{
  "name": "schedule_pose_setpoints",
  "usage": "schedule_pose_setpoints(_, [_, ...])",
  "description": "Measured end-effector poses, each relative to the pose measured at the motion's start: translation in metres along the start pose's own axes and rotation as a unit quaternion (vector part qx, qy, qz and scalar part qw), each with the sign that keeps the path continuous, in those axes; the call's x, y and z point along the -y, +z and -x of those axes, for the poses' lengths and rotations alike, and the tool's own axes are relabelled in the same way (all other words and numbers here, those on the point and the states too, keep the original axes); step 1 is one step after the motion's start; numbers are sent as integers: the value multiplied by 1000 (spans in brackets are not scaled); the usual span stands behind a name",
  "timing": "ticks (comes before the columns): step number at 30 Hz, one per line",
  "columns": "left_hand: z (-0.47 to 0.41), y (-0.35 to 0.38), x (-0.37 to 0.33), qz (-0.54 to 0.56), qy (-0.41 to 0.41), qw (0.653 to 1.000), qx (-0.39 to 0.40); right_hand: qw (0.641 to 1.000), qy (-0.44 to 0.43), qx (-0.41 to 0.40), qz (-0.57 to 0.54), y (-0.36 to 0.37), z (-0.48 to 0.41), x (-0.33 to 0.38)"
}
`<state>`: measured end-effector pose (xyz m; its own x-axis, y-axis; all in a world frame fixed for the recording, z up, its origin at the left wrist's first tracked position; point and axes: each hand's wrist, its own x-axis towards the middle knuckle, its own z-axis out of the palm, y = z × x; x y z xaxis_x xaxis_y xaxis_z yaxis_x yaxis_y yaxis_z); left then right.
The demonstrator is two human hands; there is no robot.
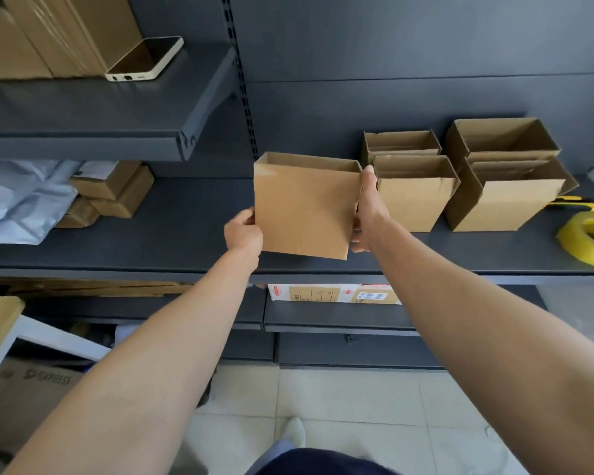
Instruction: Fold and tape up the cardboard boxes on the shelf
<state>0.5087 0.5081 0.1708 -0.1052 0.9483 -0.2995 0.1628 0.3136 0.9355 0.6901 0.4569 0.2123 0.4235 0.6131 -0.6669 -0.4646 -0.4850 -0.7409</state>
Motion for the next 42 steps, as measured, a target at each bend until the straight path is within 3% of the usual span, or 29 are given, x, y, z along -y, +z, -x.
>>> schedule_pose_setpoints(3, [-12, 0, 7, 0, -30, 1000, -4, 1000, 17, 24, -6, 2, -4, -2])
schedule_pose_setpoints(7, [-24, 2, 19, -11, -48, 999, 5, 999, -22, 31, -14, 5, -12, -5])
schedule_pose_setpoints(14, [-37, 9, 12, 32, -117, 992, 21, 995, -64, -33, -63, 13, -28, -16])
schedule_pose_setpoints(18, [-40, 14, -3, 74, -146, 984, 70, 991, -74, -105, -46, 21, -37, -9])
schedule_pose_setpoints(23, [-43, 29, -26, 35, -133, 989, 52, 987, -52, -149, -35, 35, -44, -4])
schedule_pose_setpoints(42, [-99, 80, -66, 73, -134, 987, 46, 986, -69, -150, -16, 48, -106, 57])
